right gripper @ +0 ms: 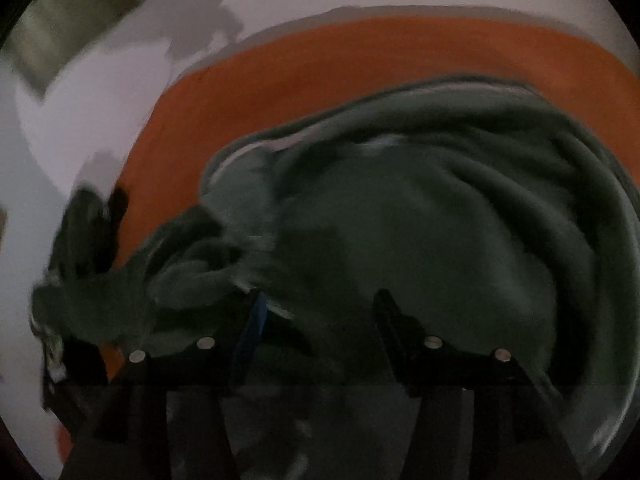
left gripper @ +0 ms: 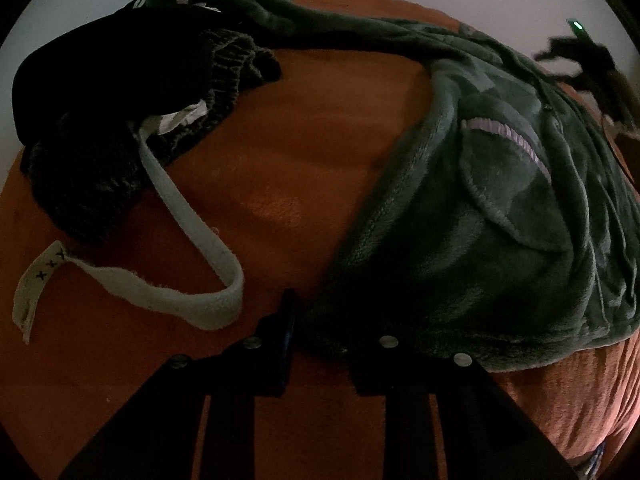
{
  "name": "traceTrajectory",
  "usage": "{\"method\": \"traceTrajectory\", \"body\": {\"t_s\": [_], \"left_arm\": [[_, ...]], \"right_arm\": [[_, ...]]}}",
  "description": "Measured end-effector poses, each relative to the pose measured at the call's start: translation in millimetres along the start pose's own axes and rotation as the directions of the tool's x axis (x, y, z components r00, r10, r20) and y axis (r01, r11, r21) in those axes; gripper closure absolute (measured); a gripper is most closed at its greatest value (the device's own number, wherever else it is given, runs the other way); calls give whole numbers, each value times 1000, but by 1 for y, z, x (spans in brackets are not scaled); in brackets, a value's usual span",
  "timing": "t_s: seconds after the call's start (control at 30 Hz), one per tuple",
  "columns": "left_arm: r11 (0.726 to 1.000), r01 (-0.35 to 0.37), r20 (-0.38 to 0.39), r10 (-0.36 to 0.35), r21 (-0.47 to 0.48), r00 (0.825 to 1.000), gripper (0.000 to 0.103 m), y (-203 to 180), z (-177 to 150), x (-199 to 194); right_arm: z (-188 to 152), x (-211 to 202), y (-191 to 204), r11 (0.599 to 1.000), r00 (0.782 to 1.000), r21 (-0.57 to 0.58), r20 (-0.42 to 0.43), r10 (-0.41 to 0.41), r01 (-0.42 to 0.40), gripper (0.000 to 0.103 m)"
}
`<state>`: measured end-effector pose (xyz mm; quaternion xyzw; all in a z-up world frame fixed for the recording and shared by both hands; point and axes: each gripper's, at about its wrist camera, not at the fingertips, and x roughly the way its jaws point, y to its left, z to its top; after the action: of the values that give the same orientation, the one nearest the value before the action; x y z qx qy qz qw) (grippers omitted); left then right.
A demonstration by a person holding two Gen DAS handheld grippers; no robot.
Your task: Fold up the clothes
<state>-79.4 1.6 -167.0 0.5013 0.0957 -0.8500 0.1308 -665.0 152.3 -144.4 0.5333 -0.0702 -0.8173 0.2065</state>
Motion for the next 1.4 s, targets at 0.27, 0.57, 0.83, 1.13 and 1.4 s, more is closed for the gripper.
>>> {"method": "traceTrajectory", "body": {"t_s": [0.27, 0.57, 0.83, 1.13, 1.4], "left_arm": [[1000, -3, 3, 3, -7, 1000, 78, 3, -3, -5], [1000, -2, -9, 2, -1, 1000, 78, -1, -2, -5], [998, 49, -9, -50, -36, 999, 77, 1, -3, -8], [989, 136, -37, -138, -61, 990, 73, 12, 1, -7], [967, 227, -74, -236, -117, 969, 72, 9, 10, -10]], "right_arm": [[35, 12, 11, 971, 964, 3, 120, -237, 239, 94], [27, 37, -69, 970, 993, 213, -59, -105, 115, 83], [-86, -80, -38, 979, 988, 136, 58, 142, -149, 57], [-316, -62, 35, 924, 874, 181, -306, 378, -337, 57], [-340, -41, 30, 862, 828, 363, -307, 470, -355, 64]]}}
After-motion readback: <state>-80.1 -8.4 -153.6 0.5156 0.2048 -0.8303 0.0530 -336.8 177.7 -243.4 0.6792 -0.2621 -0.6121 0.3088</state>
